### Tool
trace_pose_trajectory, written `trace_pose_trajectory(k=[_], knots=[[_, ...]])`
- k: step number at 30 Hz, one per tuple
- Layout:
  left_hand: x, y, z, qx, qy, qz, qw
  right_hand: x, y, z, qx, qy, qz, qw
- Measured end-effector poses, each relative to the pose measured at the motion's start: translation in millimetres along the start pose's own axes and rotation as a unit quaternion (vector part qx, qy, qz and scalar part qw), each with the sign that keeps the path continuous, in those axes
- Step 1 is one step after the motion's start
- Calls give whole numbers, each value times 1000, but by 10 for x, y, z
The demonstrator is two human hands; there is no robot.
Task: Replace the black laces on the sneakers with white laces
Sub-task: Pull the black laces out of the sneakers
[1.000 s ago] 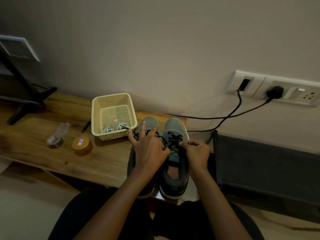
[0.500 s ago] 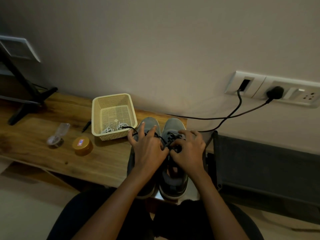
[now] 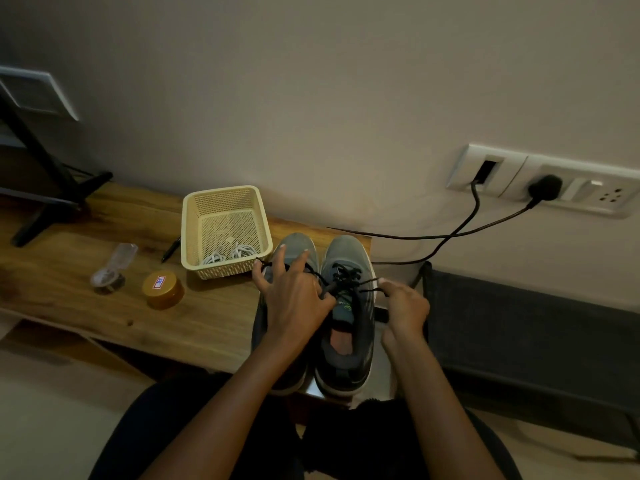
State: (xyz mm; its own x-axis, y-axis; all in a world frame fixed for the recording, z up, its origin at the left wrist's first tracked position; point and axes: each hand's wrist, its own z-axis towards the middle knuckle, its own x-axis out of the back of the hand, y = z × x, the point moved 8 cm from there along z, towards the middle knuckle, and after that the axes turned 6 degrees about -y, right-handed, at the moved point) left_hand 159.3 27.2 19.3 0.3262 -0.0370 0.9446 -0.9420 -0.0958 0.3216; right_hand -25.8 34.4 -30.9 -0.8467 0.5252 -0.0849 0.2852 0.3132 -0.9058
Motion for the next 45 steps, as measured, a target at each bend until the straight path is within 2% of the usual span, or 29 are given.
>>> trace_pose_trajectory(k=[1, 3, 5, 7, 8, 10, 12, 14, 17, 18, 20, 22, 24, 26, 27, 29, 30, 31, 32, 34, 36, 38, 39, 40, 43, 45], knots=[[-2, 0, -2, -1, -1, -2, 1000, 34, 55, -6, -49, 5, 56, 997], [3, 0, -4, -4, 1, 1, 1000, 63, 62, 16, -66, 3, 36, 997], [9, -6, -8, -2, 3, -1, 1000, 34, -52, 33, 16, -4, -118, 993], [14, -3, -11, -3, 2, 0, 1000, -41, -231, -33, 132, -5, -248, 960], [17, -1, -10, -4, 2, 3, 1000, -106, -347, -104, 210, -6, -291, 933], [12, -1, -4, -4, -1, 8, 1000, -328, -487, -289, 347, -39, -420, 838], [10, -8, -7, -6, 1, 10, 1000, -549, -380, -376, 388, -98, -530, 747], [13, -20, -9, -6, 6, 11, 1000, -613, -233, -332, 382, -135, -569, 716], [1, -32, -1, 1, 4, 8, 1000, -593, -298, -341, 419, -109, -534, 726], [0, -31, -2, 3, 3, 6, 1000, -569, -343, -353, 428, -94, -509, 741], [3, -26, -3, 5, 2, 0, 1000, -499, -390, -328, 394, -75, -465, 789], [6, -20, -5, 6, 3, -3, 1000, -389, -333, -228, 296, -67, -414, 858], [18, -16, -6, 5, 7, -3, 1000, -252, -257, -140, 204, -36, -353, 912], [26, -17, -9, 5, 10, -8, 1000, -61, -162, -57, 116, 13, -228, 967], [25, -14, -13, 4, 10, -9, 1000, 32, -82, -16, 62, 33, -136, 988], [24, -9, -24, 0, 10, -10, 1000, 109, 68, 18, -25, 44, 13, 999], [28, -10, -27, -1, 11, -9, 1000, 106, 99, 14, -44, 44, 22, 998], [33, -11, -25, -1, 12, -7, 1000, 115, 60, 27, -24, 48, -42, 998], [40, -16, -25, 0, 12, -4, 1000, 99, -70, 2, 34, 54, -158, 985], [51, -24, -27, 0, 9, 2, 1000, -47, -362, -97, 208, 46, -366, 906], [55, -28, -31, -1, 7, 11, 1000, -300, -483, -258, 340, -13, -454, 823], [50, -31, -31, -2, 10, 15, 1000, -532, -399, -381, 416, -77, -520, 742], [51, -30, -31, -2, 13, 15, 1000, -596, -315, -404, 427, -98, -544, 715], [47, -30, -26, -3, 15, 16, 1000, -626, -264, -408, 428, -110, -554, 705], [41, -34, -18, -4, 20, 18, 1000, -627, -270, -384, 442, -110, -546, 704], [31, -32, -20, -3, 23, 15, 1000, -602, -306, -395, 439, -109, -521, 723]])
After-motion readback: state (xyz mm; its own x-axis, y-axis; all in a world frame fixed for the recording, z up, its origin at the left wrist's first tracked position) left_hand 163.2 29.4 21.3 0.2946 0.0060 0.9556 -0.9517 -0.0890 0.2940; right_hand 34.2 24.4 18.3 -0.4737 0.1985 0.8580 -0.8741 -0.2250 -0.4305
